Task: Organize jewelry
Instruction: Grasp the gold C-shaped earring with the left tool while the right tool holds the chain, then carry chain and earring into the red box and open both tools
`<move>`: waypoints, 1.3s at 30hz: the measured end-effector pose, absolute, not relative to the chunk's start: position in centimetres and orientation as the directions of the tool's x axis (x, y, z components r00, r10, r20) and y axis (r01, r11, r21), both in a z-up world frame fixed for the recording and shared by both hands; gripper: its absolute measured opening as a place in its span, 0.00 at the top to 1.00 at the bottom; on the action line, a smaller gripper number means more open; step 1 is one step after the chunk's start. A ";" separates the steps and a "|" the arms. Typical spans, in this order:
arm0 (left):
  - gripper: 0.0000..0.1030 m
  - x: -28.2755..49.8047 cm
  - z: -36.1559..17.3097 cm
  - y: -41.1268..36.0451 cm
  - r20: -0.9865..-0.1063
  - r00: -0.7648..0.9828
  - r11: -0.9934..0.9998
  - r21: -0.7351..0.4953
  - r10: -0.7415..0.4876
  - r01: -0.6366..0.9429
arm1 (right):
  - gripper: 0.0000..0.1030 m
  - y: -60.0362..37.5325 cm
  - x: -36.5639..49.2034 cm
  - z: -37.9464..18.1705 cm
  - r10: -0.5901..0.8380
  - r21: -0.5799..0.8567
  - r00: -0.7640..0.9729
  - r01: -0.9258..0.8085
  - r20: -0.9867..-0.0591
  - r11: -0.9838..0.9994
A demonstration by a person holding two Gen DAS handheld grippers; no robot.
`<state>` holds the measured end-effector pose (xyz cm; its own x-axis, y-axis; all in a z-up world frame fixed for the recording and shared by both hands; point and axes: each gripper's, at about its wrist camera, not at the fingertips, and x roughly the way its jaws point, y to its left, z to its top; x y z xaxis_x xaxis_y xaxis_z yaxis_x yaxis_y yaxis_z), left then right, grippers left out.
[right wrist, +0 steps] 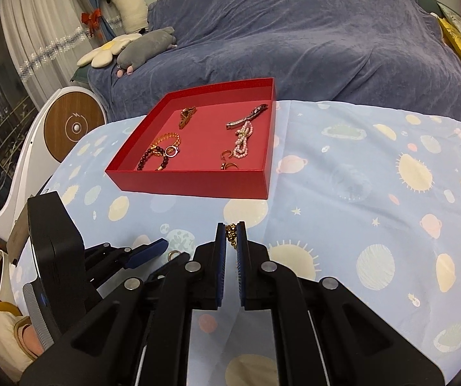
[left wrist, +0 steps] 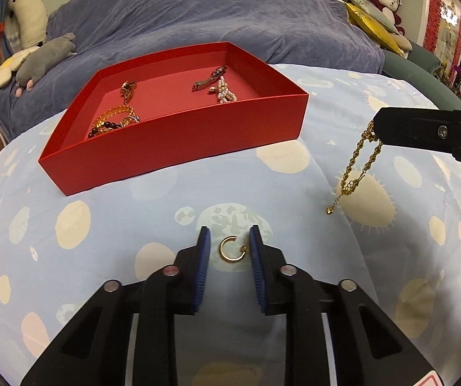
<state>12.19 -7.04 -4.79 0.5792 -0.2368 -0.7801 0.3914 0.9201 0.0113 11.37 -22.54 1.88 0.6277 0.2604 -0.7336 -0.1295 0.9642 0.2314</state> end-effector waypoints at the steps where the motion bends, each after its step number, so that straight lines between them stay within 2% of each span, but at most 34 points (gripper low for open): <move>1: 0.85 12.2 -4.8 -6.9 -0.780 0.577 0.920 0.006 -0.241 0.391 | 0.95 -22.5 11.4 1.9 0.260 0.232 0.628 -0.129 -0.734 0.964; 6: 0.85 12.1 -4.6 -6.4 -0.781 0.575 0.920 0.002 -0.243 0.392 | 0.95 -22.7 11.5 2.1 0.258 0.237 0.635 -0.120 -0.729 0.964; 18: 0.85 13.0 -0.4 -1.6 -0.745 0.608 0.949 -0.107 -0.275 0.297 | 0.95 -23.2 11.7 3.0 0.268 0.254 0.647 -0.119 -0.714 0.960; 25: 0.85 14.0 2.8 -0.1 -0.717 0.637 0.954 -0.140 -0.283 0.267 | 0.95 -21.9 12.5 6.1 0.307 0.269 0.681 -0.165 -0.665 0.949; 33: 0.85 18.4 7.5 0.6 -0.672 0.684 0.956 -0.133 -0.282 0.263 | 0.95 -20.2 17.7 10.1 0.332 0.278 0.708 -0.197 -0.623 0.940; 39: 0.85 23.2 7.8 -0.1 -0.679 0.680 0.957 -0.134 -0.277 0.256 | 0.95 -18.7 22.7 10.4 0.324 0.278 0.708 -0.185 -0.627 0.943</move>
